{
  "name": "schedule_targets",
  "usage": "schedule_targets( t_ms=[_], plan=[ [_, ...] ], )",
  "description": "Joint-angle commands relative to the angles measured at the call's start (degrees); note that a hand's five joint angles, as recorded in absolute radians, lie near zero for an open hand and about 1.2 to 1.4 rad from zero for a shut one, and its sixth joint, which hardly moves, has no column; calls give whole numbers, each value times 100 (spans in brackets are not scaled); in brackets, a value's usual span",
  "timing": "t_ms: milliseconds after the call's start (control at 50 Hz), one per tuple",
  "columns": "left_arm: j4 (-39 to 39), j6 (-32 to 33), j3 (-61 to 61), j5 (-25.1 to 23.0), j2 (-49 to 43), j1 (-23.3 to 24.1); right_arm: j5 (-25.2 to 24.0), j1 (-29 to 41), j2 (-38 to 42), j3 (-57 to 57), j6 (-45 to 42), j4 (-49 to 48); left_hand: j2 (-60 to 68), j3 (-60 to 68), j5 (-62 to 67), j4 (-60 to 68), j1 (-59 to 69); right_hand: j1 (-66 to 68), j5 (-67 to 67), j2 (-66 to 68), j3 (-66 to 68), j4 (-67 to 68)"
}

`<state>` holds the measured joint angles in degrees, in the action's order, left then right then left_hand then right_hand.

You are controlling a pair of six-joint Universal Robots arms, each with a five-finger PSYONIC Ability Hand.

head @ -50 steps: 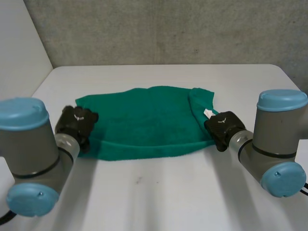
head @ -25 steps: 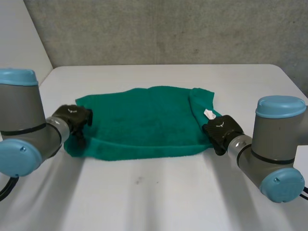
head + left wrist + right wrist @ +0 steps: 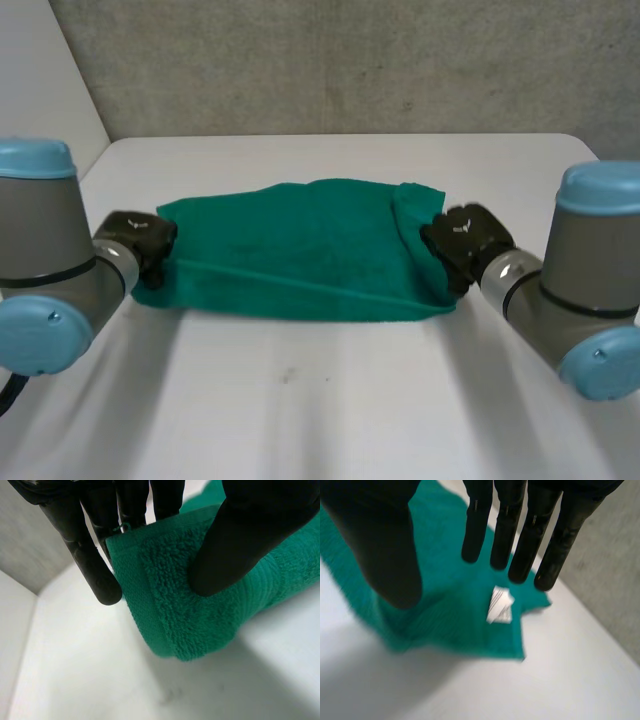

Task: Fold the towel.

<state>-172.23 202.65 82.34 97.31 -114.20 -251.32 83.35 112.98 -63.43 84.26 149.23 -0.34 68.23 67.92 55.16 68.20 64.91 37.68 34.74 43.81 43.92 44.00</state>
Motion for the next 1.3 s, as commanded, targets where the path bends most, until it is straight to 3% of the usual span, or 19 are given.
schedule_targets(
  t_ms=[20, 180, 340, 460, 800, 1300],
  plan=[
    [-442, 37, 475, -10, 662, 136, -785, -276, -135, -726, -622, 561, 1177, 1208, 1484, 1180, 1509, -1246, -1951, -1859, -1870, -1877],
    [-548, 29, 564, -1, 935, 171, -768, -435, 392, -1280, -694, 913, 1177, 1208, 1484, 1180, 1509, -1549, -2255, -2162, -2173, -2180],
    [-653, -59, 318, 16, 1066, 189, -732, -707, 516, -1236, 562, 913, 1177, 1208, 1484, 1180, 1509, -1448, -2154, -2061, -2072, -2079],
    [-662, -68, 151, 16, 1242, 356, -1110, -892, 788, -1096, 950, 860, 1177, 1208, 1484, 1180, 1509, -1314, -2020, -1927, -1938, -1945],
    [-662, -95, 115, 16, 1181, 330, -1181, -883, 1632, -1263, 897, 421, 1177, 1208, 1484, 1180, 1509, -876, -1582, -1489, -1500, -1508],
    [-662, -94, 36, 8, 1155, 286, -1119, -813, 2256, -2132, 889, 227, 1177, 1208, 1484, 1180, 1509, 1006, 301, 393, 382, 375]
  ],
)
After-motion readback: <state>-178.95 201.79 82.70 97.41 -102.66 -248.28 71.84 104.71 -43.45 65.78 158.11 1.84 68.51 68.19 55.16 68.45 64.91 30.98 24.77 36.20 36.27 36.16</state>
